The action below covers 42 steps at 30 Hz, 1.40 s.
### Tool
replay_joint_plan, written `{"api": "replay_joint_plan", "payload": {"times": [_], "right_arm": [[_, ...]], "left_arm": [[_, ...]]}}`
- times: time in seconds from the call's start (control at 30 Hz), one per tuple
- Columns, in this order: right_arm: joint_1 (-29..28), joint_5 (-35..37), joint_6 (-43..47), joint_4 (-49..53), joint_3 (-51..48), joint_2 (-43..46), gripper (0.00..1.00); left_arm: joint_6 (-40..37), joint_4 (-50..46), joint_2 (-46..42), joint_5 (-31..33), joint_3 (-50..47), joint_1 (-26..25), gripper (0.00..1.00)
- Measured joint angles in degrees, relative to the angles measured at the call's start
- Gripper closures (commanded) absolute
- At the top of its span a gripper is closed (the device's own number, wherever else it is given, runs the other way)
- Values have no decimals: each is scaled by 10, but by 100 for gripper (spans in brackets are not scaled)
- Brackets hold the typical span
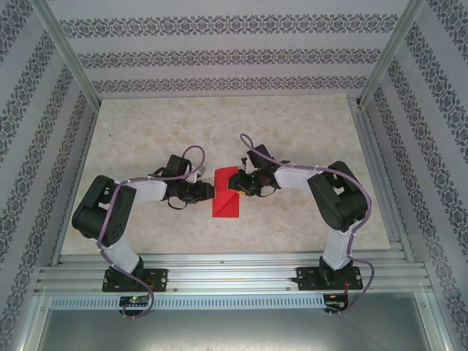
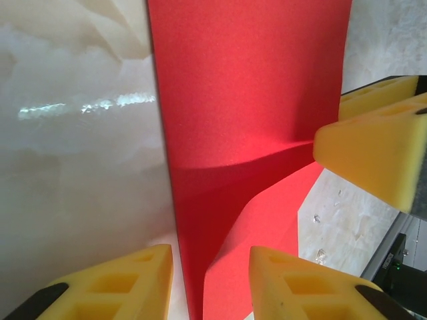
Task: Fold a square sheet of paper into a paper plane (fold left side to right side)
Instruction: Pick up the paper from the center of the table.
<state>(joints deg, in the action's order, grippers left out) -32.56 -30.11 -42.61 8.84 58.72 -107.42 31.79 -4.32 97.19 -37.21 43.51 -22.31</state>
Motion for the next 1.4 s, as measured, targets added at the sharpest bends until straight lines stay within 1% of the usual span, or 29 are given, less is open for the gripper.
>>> {"api": "replay_joint_plan", "payload": {"times": [0.17,0.27,0.37,0.47,0.6,0.67,0.8,0.87,0.93,0.97,1.1,1.17,1.27,1.4], "right_arm": [[-5,-3,0,-6,0,0,62],[-7,-5,0,-8,0,0,65],[-13,-8,-1,-9,0,0,71],[-16,-13,-5,-11,0,0,81],[-16,-16,-9,-11,-1,3,95],[-16,-15,-9,-11,-2,9,100],[-14,-16,-8,-6,-2,36,100],[-12,-16,-8,-3,-2,57,100],[-6,-19,-8,-3,-2,84,100],[-3,-22,-8,-3,-2,96,100],[23,-43,-9,-10,-2,157,100],[36,-58,-10,-19,-2,184,100],[51,-82,-16,-36,6,219,100],[56,-109,-28,-56,29,251,100]], "left_arm": [[0,-2,0,5,0,0,64],[-2,-5,0,7,0,0,64],[-2,-9,0,11,0,0,64],[-3,-15,-2,16,0,0,62],[-7,-24,-27,17,0,3,56],[-9,-28,-50,17,-1,9,48],[-12,-36,-129,15,-12,42,30],[-9,-38,-176,13,-23,60,19],[0,-39,-234,7,-37,80,4],[8,-37,-259,3,-43,88,0],[57,0,-364,-20,-70,111,0],[88,31,-391,-37,-73,114,0],[143,94,-401,-66,-73,114,0],[225,188,-384,-104,-73,114,0]]}}
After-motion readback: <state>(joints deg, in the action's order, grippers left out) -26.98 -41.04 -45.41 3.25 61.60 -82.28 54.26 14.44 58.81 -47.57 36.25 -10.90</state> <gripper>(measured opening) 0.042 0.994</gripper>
